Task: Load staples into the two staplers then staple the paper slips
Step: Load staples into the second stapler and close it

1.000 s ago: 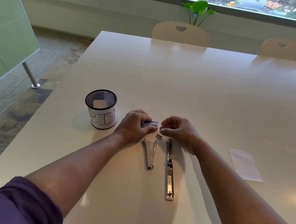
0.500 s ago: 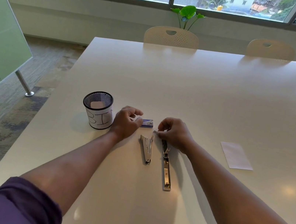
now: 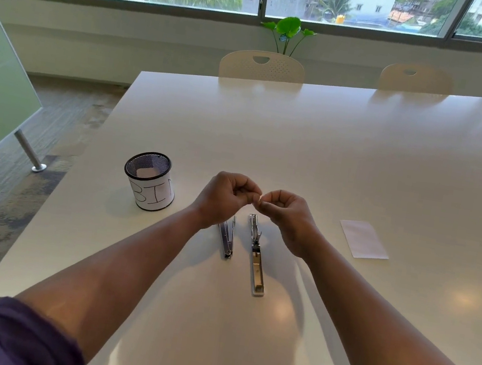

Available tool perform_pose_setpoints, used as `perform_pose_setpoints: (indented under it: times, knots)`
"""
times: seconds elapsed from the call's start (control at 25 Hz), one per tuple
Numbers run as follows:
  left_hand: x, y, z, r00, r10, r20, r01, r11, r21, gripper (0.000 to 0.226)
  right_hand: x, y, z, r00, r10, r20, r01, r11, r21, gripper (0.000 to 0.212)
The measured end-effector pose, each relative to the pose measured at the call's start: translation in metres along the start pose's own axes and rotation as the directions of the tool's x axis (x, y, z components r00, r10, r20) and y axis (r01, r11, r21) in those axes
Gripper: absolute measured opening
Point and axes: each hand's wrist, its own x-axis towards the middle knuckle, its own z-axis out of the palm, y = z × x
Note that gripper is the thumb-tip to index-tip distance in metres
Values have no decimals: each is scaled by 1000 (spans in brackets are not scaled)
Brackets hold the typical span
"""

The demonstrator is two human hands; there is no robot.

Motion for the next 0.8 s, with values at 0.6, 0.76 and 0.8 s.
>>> perform_pose_setpoints:
  times: [0.6, 0.76, 0.8]
  knots:
    - [-8, 10, 9, 980, -69, 184, -4, 929, 370, 14, -53, 27, -5, 995, -99, 27, 88, 695, -713, 21]
    - [-8, 16, 12, 966, -86, 242, -27, 903, 428, 14, -53, 34, -2, 986, -167, 19, 128, 674, -728, 15]
    - [-8, 17, 13, 963, -90, 255, -34, 896, 444, 16, -53, 34, -3, 985, -173, 19, 131, 669, -732, 15]
